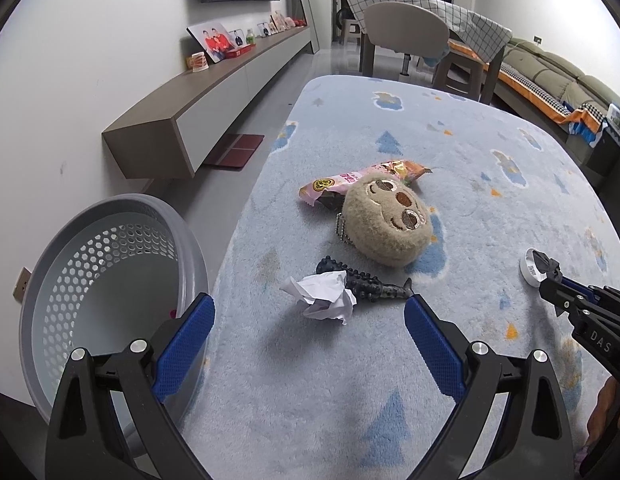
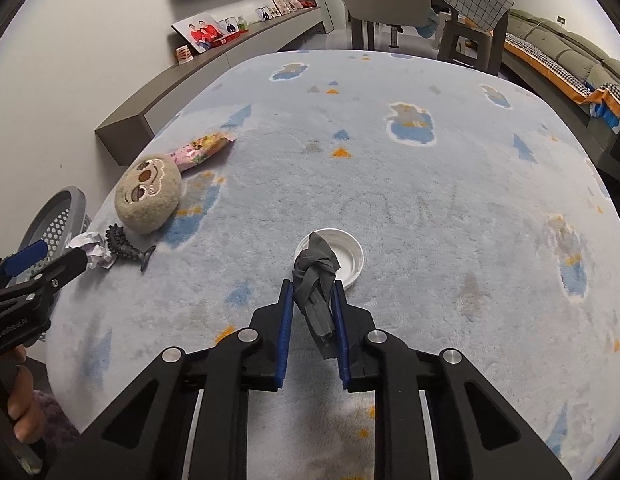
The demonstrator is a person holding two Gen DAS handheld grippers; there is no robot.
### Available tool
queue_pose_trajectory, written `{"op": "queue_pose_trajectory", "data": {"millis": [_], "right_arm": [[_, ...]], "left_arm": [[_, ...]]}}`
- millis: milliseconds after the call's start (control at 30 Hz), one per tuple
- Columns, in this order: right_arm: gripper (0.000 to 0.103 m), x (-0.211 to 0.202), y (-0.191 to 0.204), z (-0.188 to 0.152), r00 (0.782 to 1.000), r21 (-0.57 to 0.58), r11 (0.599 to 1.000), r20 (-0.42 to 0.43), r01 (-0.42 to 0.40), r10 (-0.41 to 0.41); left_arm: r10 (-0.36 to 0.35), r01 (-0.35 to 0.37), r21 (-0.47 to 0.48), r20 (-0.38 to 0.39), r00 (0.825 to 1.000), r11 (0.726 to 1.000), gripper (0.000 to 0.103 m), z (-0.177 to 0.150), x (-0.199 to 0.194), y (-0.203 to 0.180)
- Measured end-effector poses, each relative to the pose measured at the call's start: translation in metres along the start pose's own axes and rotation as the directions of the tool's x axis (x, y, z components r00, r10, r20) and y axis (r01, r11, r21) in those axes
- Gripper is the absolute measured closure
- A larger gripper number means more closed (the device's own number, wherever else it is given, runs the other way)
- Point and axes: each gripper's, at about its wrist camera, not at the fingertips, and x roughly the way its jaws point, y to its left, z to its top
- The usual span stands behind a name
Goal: Collect trash
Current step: 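Grasp the crumpled white paper with the left gripper while the right gripper grasps the grey cloth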
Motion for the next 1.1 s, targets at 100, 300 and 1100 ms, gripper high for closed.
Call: {"op": "queue_pose_trajectory", "data": {"millis": [100,300,1100], "right_arm": [[0.085,-0.008,0.004,-0.001,1.000,0.004,1.000,0.016,-0.022,0.022],[0.085,-0.018,0.015,-0.001,0.998,0.002,0.998,0.038,-0.057,0.057],[0.085,-0.018,0.032,0.004,0.992,-0.007,0.993,0.030,-0.120,0.120]], "left_arm": [[0.000,0.000,-0.001,0.007,1.000,1.000,0.009,-0.001,-0.004,0.002],[-0.005,0.005,-0.010,0.002,1.000,1.000,0.009,-0.007,-0.009,0.010],[-0.004,0.001,-0.057,-0.053,0.999,0.998,0.014,-0.002,0.036,0.018]]}}
